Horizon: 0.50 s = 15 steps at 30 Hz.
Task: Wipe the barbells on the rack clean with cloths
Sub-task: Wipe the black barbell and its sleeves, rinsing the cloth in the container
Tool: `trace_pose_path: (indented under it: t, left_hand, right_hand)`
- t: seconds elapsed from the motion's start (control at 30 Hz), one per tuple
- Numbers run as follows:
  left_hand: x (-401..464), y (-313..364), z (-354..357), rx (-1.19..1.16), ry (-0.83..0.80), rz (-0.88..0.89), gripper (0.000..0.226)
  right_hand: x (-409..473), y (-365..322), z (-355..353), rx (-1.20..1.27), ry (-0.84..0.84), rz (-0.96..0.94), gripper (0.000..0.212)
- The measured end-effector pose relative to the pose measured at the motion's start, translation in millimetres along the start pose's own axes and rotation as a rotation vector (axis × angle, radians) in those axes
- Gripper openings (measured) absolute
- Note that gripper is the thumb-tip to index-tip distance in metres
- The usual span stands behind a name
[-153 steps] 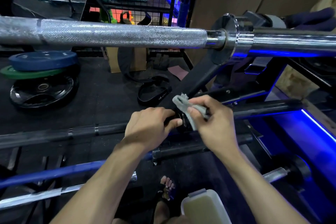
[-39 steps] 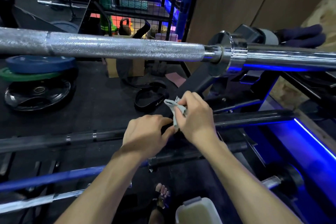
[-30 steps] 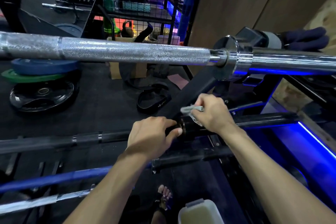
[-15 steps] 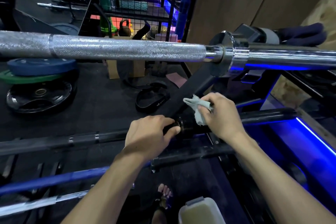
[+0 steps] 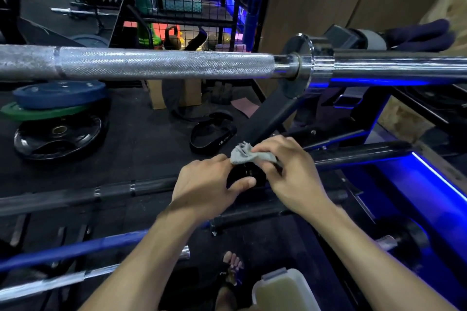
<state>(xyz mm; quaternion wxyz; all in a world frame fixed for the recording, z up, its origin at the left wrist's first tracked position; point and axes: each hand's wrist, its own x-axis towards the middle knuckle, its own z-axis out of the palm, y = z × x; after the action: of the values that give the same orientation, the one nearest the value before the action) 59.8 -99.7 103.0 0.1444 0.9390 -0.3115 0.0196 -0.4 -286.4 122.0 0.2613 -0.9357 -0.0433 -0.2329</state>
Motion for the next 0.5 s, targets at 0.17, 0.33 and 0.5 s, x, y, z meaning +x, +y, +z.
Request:
trace_pose_path:
  t: [0.17, 0.33, 0.5]
  left_hand:
    - [-1, 3, -2, -0.010, -0.016, 0.045, 0.069]
    - [0, 6, -3, 0.053, 0.002, 0.030, 0.063]
    - [4, 9, -4, -0.061, 0.012, -0.064, 0.061]
  right_hand:
    - [12, 0, -8, 0.055, -0.060, 0.083, 0.017]
    - [21, -4, -7, 0.038, -0.160, 0.156, 0.015]
    - [11, -1, -20, 0.116, -0.159, 0.146, 0.017]
